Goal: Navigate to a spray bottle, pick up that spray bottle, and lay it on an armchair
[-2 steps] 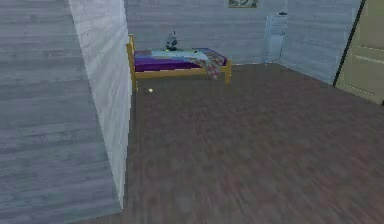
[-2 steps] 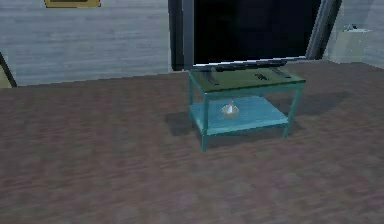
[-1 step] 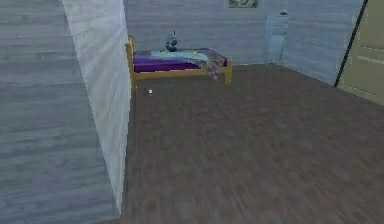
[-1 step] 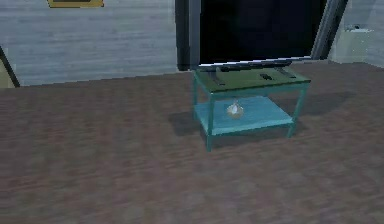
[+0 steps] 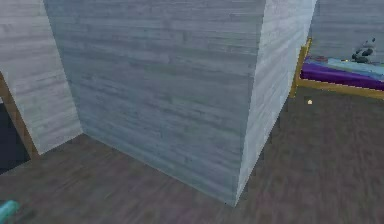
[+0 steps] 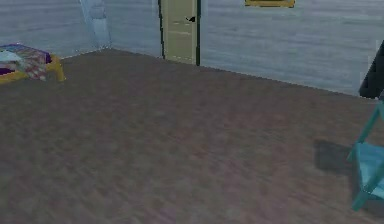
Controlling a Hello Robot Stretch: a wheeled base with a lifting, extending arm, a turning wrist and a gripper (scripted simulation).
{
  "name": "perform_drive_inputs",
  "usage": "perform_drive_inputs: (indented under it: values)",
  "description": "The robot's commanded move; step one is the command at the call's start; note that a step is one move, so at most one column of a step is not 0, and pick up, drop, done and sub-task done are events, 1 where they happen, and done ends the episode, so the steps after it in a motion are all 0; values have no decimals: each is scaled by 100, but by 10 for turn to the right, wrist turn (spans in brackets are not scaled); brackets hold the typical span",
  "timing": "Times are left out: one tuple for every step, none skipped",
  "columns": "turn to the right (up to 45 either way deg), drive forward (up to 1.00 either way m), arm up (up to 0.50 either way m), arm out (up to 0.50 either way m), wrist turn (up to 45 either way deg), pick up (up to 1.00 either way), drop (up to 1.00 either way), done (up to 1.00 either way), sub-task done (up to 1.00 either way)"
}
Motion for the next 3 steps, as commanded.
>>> perform_drive_inputs:
  values:
    - [-120, 0, 0, 0, 0, 0, 0, 0, 0]
    - [0, 80, 0, 0, 0, 0, 0, 0, 0]
    - [-420, 0, 0, 0, 0, 0, 0, 0, 0]
